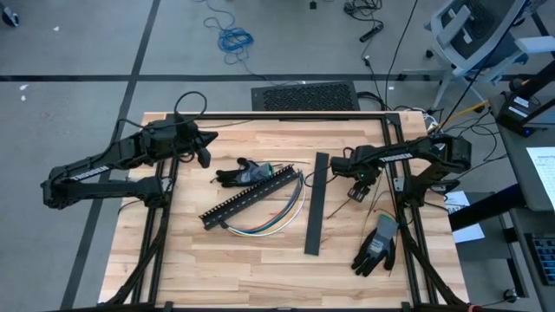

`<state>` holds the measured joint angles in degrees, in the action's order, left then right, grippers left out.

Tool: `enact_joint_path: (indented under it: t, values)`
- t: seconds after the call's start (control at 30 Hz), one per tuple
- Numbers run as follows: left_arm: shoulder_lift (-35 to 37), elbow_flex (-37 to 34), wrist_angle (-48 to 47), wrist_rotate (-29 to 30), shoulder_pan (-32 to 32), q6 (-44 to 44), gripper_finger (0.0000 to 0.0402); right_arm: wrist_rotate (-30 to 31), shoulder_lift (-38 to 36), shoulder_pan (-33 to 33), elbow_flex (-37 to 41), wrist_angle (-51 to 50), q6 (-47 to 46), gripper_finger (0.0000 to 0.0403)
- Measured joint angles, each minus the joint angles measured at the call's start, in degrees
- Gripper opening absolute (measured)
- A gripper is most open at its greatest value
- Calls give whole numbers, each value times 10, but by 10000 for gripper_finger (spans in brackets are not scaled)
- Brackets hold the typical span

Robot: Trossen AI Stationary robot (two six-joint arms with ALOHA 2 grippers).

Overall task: Ziptie cables
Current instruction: Wrap the cable wires with black zip tie

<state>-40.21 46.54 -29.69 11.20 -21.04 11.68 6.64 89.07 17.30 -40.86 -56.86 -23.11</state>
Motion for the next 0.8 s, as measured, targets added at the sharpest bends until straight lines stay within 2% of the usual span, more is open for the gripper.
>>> enact_joint_path:
  t: [0.3, 0.43, 0.57, 0.63, 0.7, 0.8]
  values:
    - [2, 0, 0, 0, 0, -1, 0, 0, 0, 0, -17, 36, -63, 176]
    - [2, 0, 0, 0, 0, -1, 0, -3, 0, 0, -59, 98, -90, 176]
    - [4, 0, 0, -3, 1, 0, 0, -19, -16, -4, -101, 69, -135, 176]
    - [4, 0, 0, -5, 1, 0, 0, -4, -31, -7, -124, 66, -151, 176]
    - [4, 0, -2, -5, 0, 0, 0, 37, -42, -6, -138, 53, -187, 176]
    - [4, 0, -2, -7, 1, 0, 0, 107, -54, 7, -135, 102, -304, 176]
